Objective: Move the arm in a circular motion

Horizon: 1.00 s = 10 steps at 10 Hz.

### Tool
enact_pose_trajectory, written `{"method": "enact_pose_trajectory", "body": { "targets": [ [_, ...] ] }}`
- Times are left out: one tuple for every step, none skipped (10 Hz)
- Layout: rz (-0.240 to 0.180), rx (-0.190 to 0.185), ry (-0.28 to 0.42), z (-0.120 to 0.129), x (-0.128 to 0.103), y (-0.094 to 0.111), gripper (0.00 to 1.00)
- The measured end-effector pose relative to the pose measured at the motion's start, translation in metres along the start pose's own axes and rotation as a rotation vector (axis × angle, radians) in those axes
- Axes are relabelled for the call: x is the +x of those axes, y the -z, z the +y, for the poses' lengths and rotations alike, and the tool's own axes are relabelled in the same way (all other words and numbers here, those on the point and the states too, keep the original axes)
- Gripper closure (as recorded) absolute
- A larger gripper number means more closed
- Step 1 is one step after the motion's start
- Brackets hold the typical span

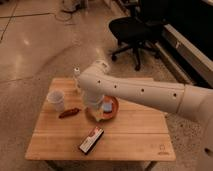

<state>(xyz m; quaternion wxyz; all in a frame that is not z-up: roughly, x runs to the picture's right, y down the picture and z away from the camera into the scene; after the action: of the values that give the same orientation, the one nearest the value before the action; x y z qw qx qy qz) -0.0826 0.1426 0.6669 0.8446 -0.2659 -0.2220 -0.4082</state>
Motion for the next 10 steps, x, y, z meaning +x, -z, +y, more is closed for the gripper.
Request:
{"method": "enact_pose_trajectory", "body": {
  "targets": [
    [-0.043,-0.008,0.088,0.023,-0.037,0.006,0.35],
    [-0.057,-0.008,0.122,0.039,-0.046,0.010,0.35],
    [-0.065,-0.007,0.145,0.054,-0.049,0.014,0.35],
    [-0.062,-0.010,0.155,0.085,-0.039,0.020,0.35],
    [-0.054,-0.016,0.134,0.110,-0.022,0.024,0.35],
    [-0.042,-0.030,0.085,0.139,0.002,0.029,0.35],
    [-0.021,-0.045,0.016,0.171,0.032,0.034,0.35],
    [0.015,-0.060,-0.077,0.205,0.076,0.040,0.35],
    [0.049,-0.075,-0.160,0.231,0.115,0.045,0.35],
    [0.090,-0.090,-0.254,0.255,0.159,0.048,0.35]
  ]
}}
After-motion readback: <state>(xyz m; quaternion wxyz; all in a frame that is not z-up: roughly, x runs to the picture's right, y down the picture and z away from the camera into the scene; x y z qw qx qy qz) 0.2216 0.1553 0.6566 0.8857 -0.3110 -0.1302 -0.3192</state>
